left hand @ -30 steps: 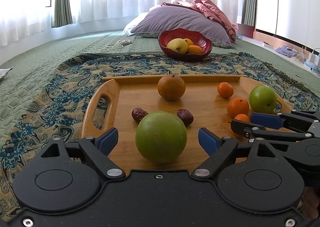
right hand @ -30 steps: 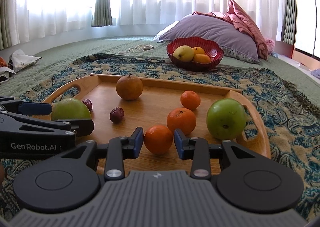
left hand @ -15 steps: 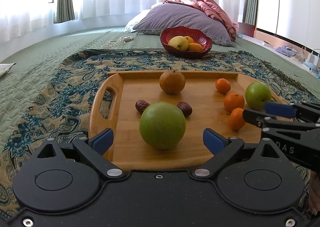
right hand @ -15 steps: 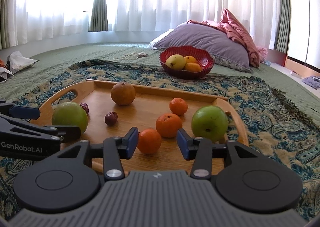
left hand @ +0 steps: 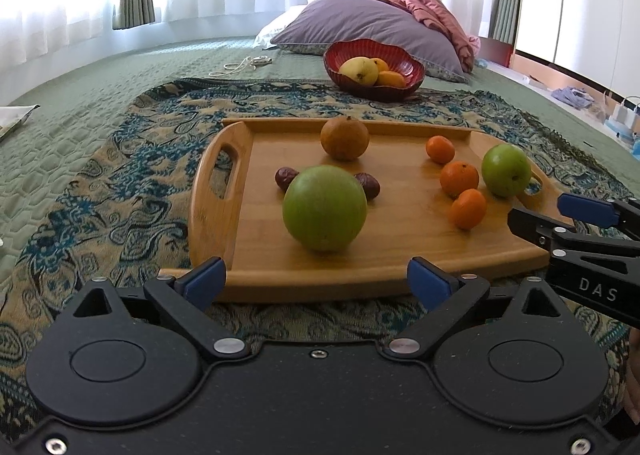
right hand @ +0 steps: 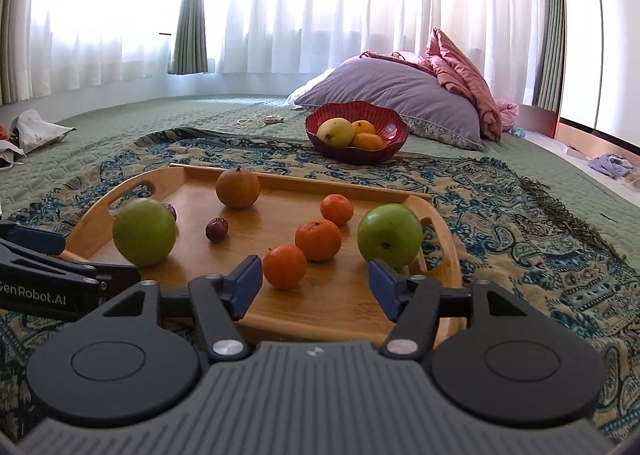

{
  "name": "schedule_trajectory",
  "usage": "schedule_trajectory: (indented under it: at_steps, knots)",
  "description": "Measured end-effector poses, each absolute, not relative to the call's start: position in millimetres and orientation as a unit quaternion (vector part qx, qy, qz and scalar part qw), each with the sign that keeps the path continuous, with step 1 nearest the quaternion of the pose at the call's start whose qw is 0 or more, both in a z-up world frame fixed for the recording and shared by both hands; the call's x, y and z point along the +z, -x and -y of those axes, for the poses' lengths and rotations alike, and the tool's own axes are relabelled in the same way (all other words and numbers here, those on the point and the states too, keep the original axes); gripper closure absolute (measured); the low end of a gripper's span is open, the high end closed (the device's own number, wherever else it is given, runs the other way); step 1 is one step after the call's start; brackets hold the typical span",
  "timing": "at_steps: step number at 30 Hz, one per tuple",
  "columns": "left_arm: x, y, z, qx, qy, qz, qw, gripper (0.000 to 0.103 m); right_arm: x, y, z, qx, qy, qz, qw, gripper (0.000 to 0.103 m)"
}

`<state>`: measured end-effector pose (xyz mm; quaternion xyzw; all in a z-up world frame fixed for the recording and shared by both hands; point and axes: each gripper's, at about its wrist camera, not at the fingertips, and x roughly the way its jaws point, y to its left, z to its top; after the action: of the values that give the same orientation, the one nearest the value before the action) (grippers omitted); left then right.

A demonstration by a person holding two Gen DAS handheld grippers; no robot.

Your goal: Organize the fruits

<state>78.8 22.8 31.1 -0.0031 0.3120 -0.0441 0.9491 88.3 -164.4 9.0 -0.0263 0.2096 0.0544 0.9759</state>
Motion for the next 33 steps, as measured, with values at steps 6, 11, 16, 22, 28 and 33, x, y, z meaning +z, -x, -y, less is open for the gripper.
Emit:
schedule_trajectory:
  at_steps: [6,11,16,22,28,33]
  knots:
    - [25,-68,-24,-0.040,0.006,-0.318,0.947,0.005,4,-76,167,0.049,0.025,-0.213,0.976,0.026]
    - [15,-64,-25,-0.033,0.004,-0.327,0.944,0.005,-7,-71,171,0.041,0.012,-0.225,0.973,0.025]
    - [7,-63,-25,-0.027,0.002,-0.333,0.943,0.005,-19,-71,175,0.029,0.008,-0.240,0.970,0.025]
    - [1,-68,-23,-0.022,0.002,-0.337,0.941,0.003,-29,-76,179,0.019,0.003,-0.256,0.967,0.023]
    - [-3,-72,-18,-0.016,-0.004,-0.334,0.942,0.000,-35,-80,178,0.017,0.003,-0.263,0.965,0.018]
    - [-6,-74,-17,-0.012,-0.005,-0.334,0.943,0.000,-39,-83,180,0.018,-0.002,-0.268,0.963,0.013]
